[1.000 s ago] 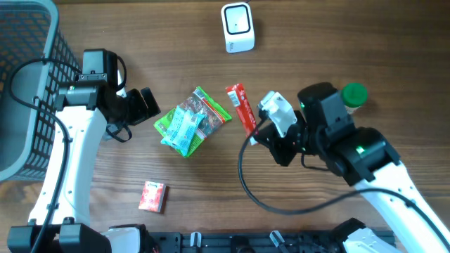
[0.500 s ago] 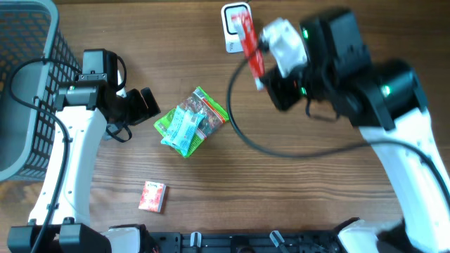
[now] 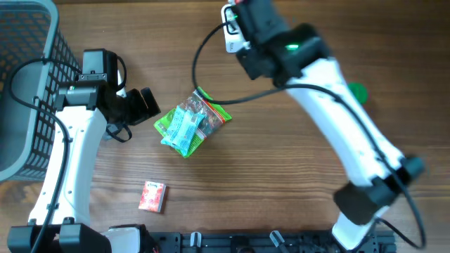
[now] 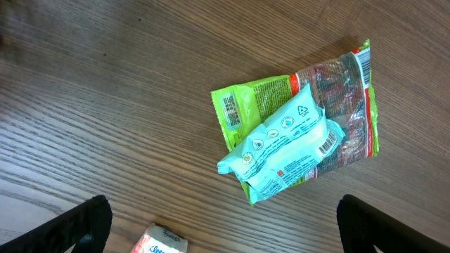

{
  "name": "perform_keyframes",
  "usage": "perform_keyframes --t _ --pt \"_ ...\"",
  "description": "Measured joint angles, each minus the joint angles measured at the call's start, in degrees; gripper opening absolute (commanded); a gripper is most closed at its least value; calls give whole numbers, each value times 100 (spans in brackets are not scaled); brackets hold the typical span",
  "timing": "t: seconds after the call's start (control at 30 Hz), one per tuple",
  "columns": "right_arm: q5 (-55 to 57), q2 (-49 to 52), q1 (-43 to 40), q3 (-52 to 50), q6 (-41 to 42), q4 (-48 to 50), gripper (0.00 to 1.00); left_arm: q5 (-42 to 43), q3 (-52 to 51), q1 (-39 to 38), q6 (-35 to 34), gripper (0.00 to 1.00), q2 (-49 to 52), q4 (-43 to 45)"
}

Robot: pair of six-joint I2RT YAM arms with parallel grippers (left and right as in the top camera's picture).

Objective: Scan the item barcode
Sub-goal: 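Swing the red tube up in front of the scanner window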

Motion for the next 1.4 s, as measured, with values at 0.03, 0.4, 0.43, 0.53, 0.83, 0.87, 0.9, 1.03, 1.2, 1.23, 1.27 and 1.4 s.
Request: perform_keyframes --t 0.03,0.4,0.43,0.53,0.83,0.87,0.9,1.03,1.2,1.23,1.27,1.4 --pt "293 179 85 0 -24 114 4 0 0 -2 0 100 0 2" --pt "2841 1602 299 -2 -973 1923 4 2 0 0 0 100 0 0" --pt "2977 1674 299 0 -1099 2124 4 0 0 0 0 100 0 -2" --pt "3392 1941 299 0 -1617 2839 4 0 0 0 0 100 0 -2" --pt "4251 2780 221 4 -3235 4647 4 0 0 -2 0 100 0 0" --pt "4310 2881 186 9 -3440 4708 4 0 0 0 0 100 0 2" --pt "4360 2986 146 9 -3624 4734 4 0 0 0 2 100 0 0" --pt "4481 3351 -46 9 -4083 4682 4 0 0 0 2 100 0 2" --pt "4481 3665 -271 9 -4516 4430 4 0 0 0 0 100 0 0" --pt "4474 3668 -278 9 -4540 4428 4 0 0 0 0 100 0 2" --pt "4448 3668 -275 9 -4577 4426 4 0 0 0 0 100 0 2" --pt "4328 3668 -251 9 -4662 4415 4 0 0 0 0 100 0 2"
